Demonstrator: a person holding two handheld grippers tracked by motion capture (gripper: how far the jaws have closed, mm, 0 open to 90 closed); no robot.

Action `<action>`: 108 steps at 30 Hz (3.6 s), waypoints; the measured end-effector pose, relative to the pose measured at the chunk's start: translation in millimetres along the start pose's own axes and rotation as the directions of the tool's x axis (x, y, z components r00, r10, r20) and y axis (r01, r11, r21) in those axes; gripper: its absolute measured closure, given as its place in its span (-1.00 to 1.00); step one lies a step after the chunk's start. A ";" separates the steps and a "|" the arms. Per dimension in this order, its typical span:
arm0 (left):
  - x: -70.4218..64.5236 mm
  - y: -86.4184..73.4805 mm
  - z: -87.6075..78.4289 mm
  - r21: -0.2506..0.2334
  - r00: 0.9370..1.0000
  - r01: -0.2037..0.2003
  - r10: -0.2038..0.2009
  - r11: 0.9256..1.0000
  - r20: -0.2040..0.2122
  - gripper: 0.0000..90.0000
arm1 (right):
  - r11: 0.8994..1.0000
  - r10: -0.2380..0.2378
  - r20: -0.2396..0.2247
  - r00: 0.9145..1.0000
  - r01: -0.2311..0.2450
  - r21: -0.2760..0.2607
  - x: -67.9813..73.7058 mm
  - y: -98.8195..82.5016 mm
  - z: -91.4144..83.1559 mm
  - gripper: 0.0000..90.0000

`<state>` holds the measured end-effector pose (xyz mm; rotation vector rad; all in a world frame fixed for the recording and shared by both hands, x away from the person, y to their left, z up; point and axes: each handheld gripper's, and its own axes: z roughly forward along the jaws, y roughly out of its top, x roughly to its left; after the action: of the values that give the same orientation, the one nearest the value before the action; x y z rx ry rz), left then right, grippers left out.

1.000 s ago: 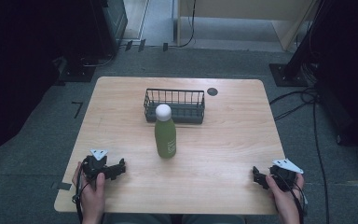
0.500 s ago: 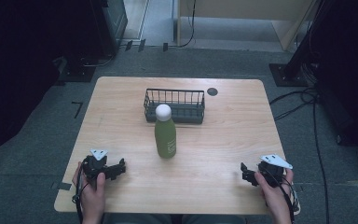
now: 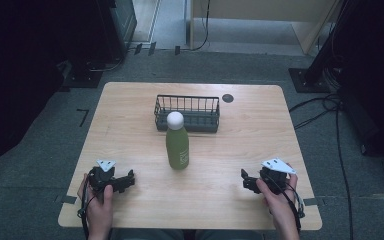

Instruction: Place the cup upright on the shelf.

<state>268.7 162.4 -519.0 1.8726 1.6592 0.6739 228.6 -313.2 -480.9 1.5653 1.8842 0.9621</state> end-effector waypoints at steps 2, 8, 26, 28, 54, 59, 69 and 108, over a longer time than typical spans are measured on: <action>0.0 0.0 0.0 0.000 1.000 0.000 0.000 1.000 0.000 -1.00 | 1.000 -0.006 -0.008 1.000 0.006 0.000 3.3 1.4 1.6 -0.87; 0.1 0.0 0.0 0.000 1.000 -0.001 0.001 1.000 0.000 -1.00 | 0.999 -0.039 -0.047 0.998 0.039 -0.003 22.9 9.2 9.7 -0.86; 0.0 0.0 0.0 0.000 1.000 0.000 0.000 1.000 0.000 -1.00 | 0.995 -0.094 -0.155 0.983 0.091 -0.028 73.0 27.8 24.5 -0.87; 0.1 0.0 0.0 0.000 1.000 -0.001 0.001 1.000 0.000 -1.00 | 0.995 -0.102 -0.166 0.981 0.097 -0.039 77.9 28.7 26.0 -0.84; 0.1 0.0 0.0 0.000 1.000 0.000 0.000 1.000 0.000 -1.00 | 0.985 -0.153 -0.300 0.941 0.119 -0.129 147.4 43.2 42.9 -0.74; 0.1 0.0 0.0 0.000 1.000 0.000 0.000 1.000 0.000 -1.00 | 0.982 -0.153 -0.321 0.935 0.108 -0.156 156.4 46.8 48.3 -0.72; 0.1 0.0 0.0 0.000 1.000 0.000 0.000 1.000 0.000 -1.00 | 0.982 -0.116 -0.341 0.933 0.057 -0.177 167.5 58.3 57.4 -0.71; 0.0 0.3 0.4 -0.002 1.000 0.000 0.000 1.000 0.000 -1.00 | 0.978 -0.180 -0.304 0.936 0.135 -0.161 178.2 90.9 76.7 -0.56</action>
<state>269.2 162.3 -519.1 1.8718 1.6578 0.6756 305.4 -116.1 -447.4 1.2133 2.0695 1.3028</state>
